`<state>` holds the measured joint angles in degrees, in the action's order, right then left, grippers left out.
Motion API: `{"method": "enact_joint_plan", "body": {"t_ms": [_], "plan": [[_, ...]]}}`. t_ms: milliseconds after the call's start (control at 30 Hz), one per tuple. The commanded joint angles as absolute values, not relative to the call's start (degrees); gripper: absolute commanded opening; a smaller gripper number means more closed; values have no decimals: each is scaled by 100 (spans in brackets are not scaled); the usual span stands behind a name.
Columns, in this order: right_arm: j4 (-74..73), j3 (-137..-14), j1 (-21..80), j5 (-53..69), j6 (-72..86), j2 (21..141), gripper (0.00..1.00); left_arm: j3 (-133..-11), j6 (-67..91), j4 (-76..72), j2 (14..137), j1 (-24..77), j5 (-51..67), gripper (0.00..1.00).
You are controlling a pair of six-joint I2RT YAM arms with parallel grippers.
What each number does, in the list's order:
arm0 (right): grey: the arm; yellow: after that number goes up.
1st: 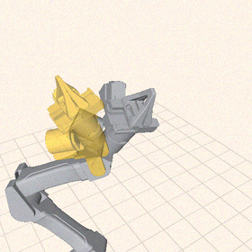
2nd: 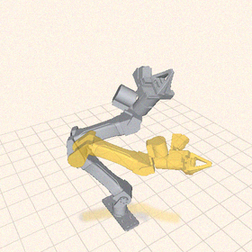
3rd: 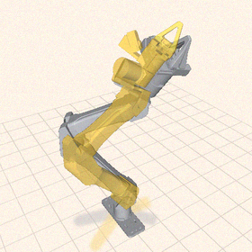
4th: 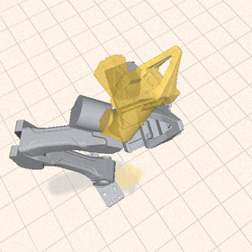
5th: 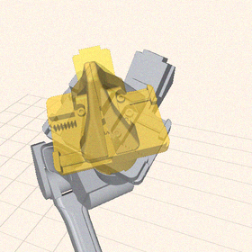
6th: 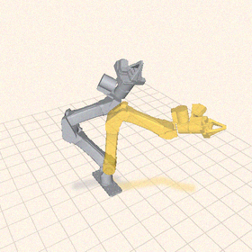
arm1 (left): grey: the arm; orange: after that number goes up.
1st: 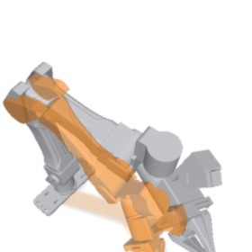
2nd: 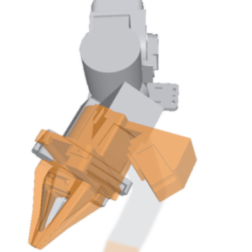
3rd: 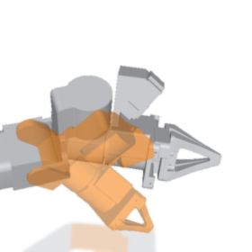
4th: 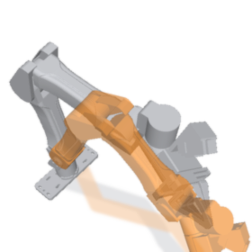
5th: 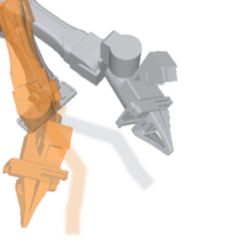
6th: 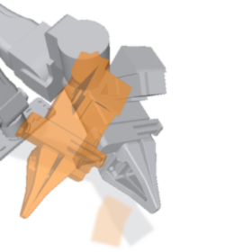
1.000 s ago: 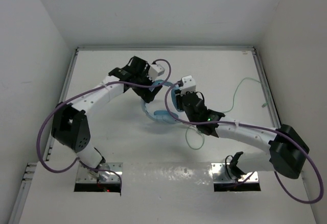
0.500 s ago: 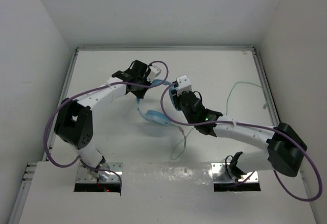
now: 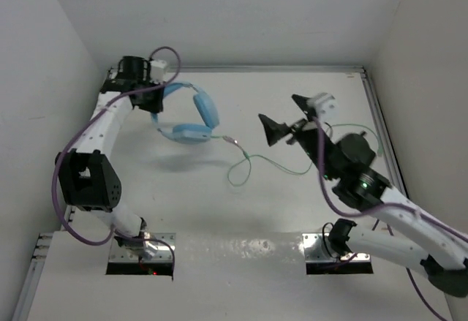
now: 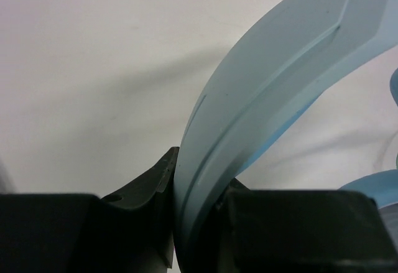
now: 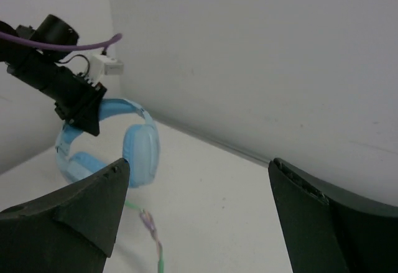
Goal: Wrap the headphones
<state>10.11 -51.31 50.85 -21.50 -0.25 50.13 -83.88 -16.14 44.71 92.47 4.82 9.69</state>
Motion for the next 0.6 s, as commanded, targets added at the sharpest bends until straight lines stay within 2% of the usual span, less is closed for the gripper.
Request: {"method": "enact_joint_plan", "body": {"t_ms": [0, 67, 167, 233, 367, 433, 567], "plan": [[1501, -4004, 5063, -2229, -840, 4615, 89, -9043, -1345, 4711, 8659, 0, 1915, 0], [1827, -3701, 5036, -2530, -1342, 4902, 85, -9183, -1266, 4694, 8465, -271, 1934, 0], [1793, -3534, 4888, -2541, -2248, 5939, 86, -9482, -1012, 4536, 8183, -448, 1899, 0], [1985, -3385, 4686, -2059, -2503, 6535, 89, -9711, -749, 4421, 8113, -553, 1907, 0], [3917, -2280, 3474, -469, -2548, 6978, 99, -10578, -343, 4368, 8287, -826, 2161, 0], [4209, -2284, 3139, -359, -2873, 7467, 99, -10914, -97, 4377, 8595, -984, 2476, 0], [2832, -3014, 2822, -308, -2980, 8234, 96, -11512, 167, 4342, 9060, -993, 2838, 0]]}}
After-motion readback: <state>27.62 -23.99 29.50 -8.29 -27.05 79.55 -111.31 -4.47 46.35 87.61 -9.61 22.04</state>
